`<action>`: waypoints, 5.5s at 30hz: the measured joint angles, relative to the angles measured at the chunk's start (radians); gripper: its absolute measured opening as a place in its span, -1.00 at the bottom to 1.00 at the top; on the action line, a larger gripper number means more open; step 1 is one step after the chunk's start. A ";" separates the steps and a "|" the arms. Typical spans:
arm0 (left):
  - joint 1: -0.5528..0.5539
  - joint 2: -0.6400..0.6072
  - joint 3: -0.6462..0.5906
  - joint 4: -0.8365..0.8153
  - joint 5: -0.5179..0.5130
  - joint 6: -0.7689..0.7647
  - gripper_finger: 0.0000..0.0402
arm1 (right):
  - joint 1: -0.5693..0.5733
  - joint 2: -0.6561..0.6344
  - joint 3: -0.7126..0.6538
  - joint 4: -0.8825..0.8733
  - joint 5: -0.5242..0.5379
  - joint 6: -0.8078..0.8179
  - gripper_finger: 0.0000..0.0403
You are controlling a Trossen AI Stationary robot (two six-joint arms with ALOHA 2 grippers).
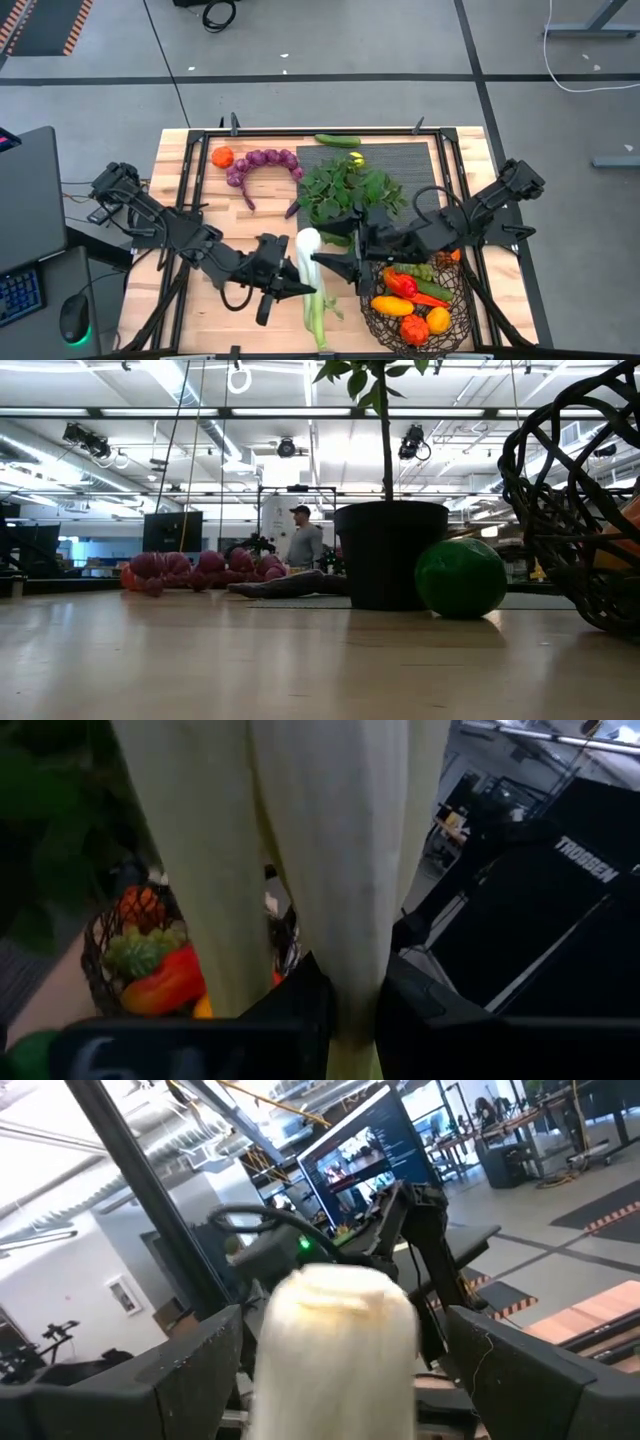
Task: Build produce basket
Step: Put the green celery into the brown wire basket, then put the green chili pepper into the brown wire basket
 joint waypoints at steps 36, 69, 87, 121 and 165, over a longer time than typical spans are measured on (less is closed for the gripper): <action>0.051 -0.010 0.000 0.036 0.027 0.118 -0.10 | -0.048 -0.001 -0.001 -0.032 0.007 -0.047 -0.43; 0.042 -0.232 0.001 -0.457 0.029 -0.002 0.04 | 0.158 -0.170 0.001 -0.665 -0.441 0.484 -0.43; 0.042 -0.232 0.000 -0.521 0.029 -0.096 -0.02 | 0.189 -0.152 0.000 -1.323 -0.565 0.780 -0.43; -0.037 -0.197 -0.001 -1.163 0.118 -0.533 0.41 | 0.197 -0.039 -0.008 -1.463 -0.519 0.654 0.70; -0.122 -0.105 -0.450 -1.136 0.482 -1.744 0.64 | 0.216 -0.167 -0.005 -1.382 -0.440 0.733 0.69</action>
